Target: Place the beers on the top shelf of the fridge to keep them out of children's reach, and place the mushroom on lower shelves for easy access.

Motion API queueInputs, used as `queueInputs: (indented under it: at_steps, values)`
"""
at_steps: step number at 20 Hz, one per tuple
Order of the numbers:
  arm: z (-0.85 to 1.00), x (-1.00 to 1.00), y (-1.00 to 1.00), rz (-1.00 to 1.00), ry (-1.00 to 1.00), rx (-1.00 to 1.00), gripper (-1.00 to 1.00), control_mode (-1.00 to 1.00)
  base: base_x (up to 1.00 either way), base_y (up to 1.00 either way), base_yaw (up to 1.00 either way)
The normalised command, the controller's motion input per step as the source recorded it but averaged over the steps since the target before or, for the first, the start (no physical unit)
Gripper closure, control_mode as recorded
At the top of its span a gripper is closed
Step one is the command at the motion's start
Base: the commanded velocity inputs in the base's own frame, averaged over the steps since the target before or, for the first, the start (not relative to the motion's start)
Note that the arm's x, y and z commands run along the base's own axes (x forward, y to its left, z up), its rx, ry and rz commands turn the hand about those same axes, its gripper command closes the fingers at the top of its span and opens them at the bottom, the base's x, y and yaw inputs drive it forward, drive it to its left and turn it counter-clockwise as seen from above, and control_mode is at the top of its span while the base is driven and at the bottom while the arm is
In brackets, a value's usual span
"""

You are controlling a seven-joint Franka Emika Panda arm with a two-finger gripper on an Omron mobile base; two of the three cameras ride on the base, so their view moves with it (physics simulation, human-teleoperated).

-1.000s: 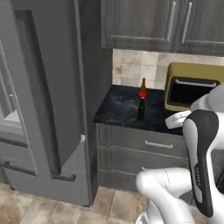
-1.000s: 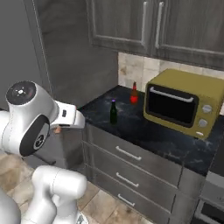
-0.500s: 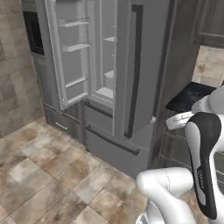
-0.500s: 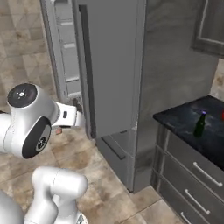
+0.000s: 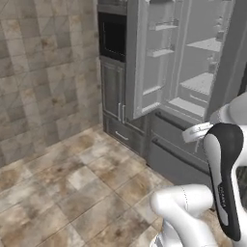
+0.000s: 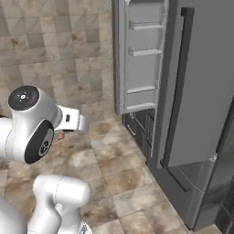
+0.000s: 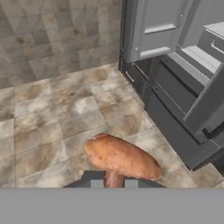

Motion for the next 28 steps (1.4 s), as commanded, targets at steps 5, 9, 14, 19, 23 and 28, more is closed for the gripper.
queueInputs:
  at_steps: [5, 9, 14, 19, 23, 28]
  values:
    - [0.0, 0.0, 0.0, 0.0, 0.0, 0.0, 1.0, 1.0, 0.73, 0.59, -0.12]
    - [0.0, 0.0, 0.0, 0.0, 0.0, 0.0, 1.0, 1.0, 0.51, 0.24, -0.5]
    - [0.0, 0.0, 0.0, 0.0, 0.0, 0.0, 1.0, 1.0, 0.49, 0.26, -0.61]
    - [0.0, 0.0, 0.0, 0.0, 0.0, 0.0, 1.0, 1.0, 0.45, 0.38, -0.62]
    - [0.0, 0.0, 0.0, 0.0, 0.0, 0.0, 1.0, 1.0, 0.52, 0.72, -0.51]
    - [0.0, 0.0, 0.0, 0.0, 0.0, 0.0, 1.0, 1.0, 0.49, 0.94, -0.33]
